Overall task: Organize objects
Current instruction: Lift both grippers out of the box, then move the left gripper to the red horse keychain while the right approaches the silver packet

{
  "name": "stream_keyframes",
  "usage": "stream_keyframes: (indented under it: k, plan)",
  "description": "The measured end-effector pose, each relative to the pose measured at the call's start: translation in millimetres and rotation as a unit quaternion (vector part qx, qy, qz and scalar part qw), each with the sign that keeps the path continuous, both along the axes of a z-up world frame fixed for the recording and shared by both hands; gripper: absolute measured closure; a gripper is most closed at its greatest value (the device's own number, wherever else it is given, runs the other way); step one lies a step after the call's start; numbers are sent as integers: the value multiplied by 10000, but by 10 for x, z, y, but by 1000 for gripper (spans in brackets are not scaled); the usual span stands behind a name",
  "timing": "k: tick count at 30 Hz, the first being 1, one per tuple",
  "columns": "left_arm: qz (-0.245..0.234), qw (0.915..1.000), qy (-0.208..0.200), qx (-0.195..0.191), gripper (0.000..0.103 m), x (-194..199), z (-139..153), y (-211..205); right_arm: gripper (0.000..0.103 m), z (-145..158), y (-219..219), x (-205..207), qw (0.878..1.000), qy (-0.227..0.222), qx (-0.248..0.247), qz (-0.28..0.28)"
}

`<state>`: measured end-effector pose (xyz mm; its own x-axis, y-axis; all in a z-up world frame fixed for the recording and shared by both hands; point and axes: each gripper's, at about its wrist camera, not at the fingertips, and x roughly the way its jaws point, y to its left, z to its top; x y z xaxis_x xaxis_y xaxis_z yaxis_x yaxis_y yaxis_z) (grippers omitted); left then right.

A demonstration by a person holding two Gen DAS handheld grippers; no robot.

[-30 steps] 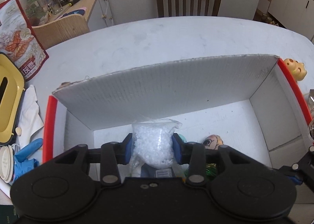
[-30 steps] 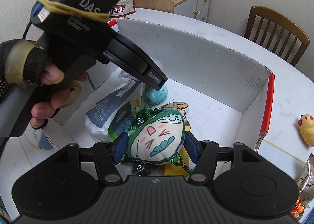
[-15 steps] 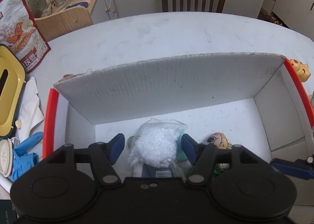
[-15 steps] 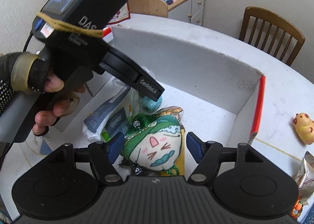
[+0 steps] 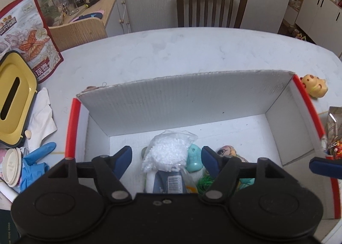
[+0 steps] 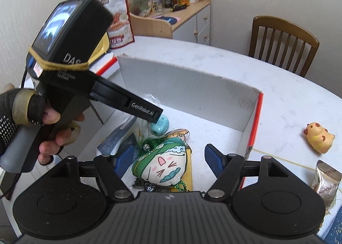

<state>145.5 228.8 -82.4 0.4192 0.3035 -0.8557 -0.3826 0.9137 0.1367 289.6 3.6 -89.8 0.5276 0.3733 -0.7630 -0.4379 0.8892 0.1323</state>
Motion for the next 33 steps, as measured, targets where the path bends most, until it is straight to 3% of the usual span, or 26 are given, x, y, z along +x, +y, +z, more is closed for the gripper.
stream_keyframes:
  k: [33]
  plan:
    - [-311,9935,-1086,113,11,-666,713,-592,26,790,-689,-792,9924,-823,652,-643]
